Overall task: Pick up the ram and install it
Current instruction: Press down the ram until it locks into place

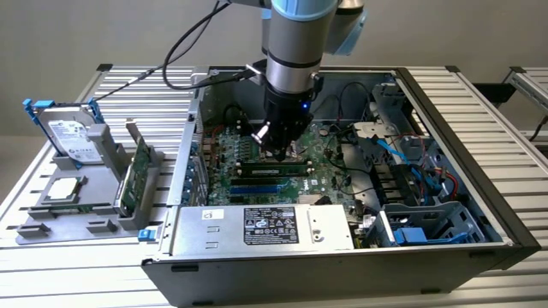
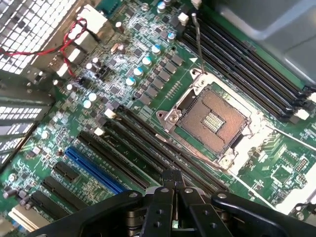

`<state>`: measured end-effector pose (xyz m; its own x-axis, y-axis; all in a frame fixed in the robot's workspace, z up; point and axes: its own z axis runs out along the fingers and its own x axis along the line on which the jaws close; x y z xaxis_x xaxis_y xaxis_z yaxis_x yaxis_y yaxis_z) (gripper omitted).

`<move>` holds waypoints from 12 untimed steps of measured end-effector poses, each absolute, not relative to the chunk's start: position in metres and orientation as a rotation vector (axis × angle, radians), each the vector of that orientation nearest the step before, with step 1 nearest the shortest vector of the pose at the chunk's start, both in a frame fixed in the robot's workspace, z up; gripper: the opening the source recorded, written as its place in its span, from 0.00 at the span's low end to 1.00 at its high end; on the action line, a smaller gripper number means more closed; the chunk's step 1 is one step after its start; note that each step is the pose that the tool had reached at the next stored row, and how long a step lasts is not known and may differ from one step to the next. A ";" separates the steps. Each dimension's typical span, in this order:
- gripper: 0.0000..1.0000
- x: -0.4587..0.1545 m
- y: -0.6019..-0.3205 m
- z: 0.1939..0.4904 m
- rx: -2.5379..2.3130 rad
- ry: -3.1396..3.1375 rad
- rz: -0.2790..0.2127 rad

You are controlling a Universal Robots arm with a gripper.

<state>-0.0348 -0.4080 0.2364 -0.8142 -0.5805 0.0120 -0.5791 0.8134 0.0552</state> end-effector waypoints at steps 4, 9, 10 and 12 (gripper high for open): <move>0.11 -0.035 -0.408 0.235 0.840 -2.999 -0.078; 0.11 -0.035 -0.408 0.234 0.702 -3.036 -0.079; 0.11 -0.035 -0.408 0.234 0.675 -3.043 -0.080; 0.11 -0.035 -0.408 0.233 0.621 -3.055 -0.080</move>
<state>-0.0348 -0.4080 0.2334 -0.9205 -0.3907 0.0121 -0.3895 0.9194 0.0551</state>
